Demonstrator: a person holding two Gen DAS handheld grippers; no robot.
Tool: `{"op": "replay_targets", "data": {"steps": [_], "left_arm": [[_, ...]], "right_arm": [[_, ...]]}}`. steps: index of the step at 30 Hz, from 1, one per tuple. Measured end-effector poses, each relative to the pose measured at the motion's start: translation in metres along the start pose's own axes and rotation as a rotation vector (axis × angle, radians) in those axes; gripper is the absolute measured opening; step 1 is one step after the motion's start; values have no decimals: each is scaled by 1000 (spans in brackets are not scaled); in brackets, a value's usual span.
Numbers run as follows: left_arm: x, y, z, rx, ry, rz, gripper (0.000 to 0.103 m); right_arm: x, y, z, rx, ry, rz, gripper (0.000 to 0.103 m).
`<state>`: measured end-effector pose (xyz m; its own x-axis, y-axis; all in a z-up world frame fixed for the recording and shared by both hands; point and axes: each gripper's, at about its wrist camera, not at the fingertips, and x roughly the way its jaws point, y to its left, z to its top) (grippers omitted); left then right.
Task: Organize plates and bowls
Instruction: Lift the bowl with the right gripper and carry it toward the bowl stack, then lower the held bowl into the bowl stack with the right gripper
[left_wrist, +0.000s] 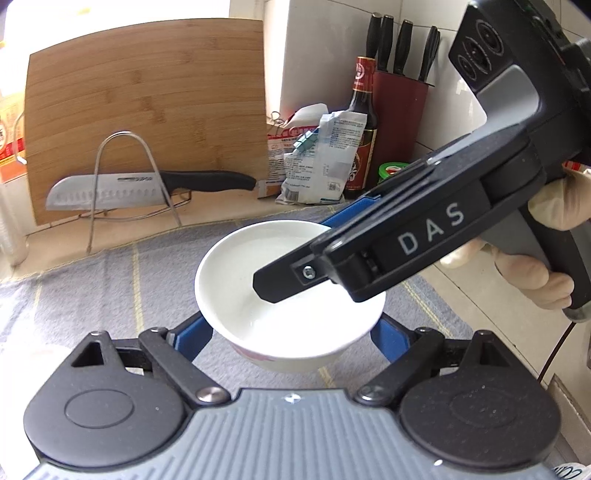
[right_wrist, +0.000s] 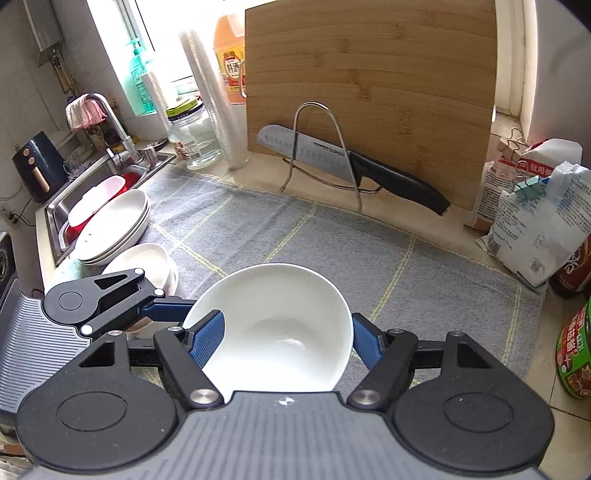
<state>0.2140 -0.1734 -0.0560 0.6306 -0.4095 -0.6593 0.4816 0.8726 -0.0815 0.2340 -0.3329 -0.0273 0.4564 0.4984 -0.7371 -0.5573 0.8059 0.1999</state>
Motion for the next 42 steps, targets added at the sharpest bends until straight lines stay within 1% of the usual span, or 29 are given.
{"op": "replay_targets", "data": {"steps": [10,19,26,31,42], "left_arm": [[-42,22,-20,-37,-4,45,91],[-69,49,-27,-77,-34,101,91],[-79,72,-36,-107,-31,155,91],[-82,85,-41,-127,-22,183,91],[-85,99,-47,-152,-2,194,91]], "right_arm": [[10,54,7,-56,3,45,79],[22,91,28,-112,-13,82,79],[42,116,43,-154,-18,116,79],[61,129,49,-170,-2,127,79],[82,141,53,-172,33,143,79]]}}
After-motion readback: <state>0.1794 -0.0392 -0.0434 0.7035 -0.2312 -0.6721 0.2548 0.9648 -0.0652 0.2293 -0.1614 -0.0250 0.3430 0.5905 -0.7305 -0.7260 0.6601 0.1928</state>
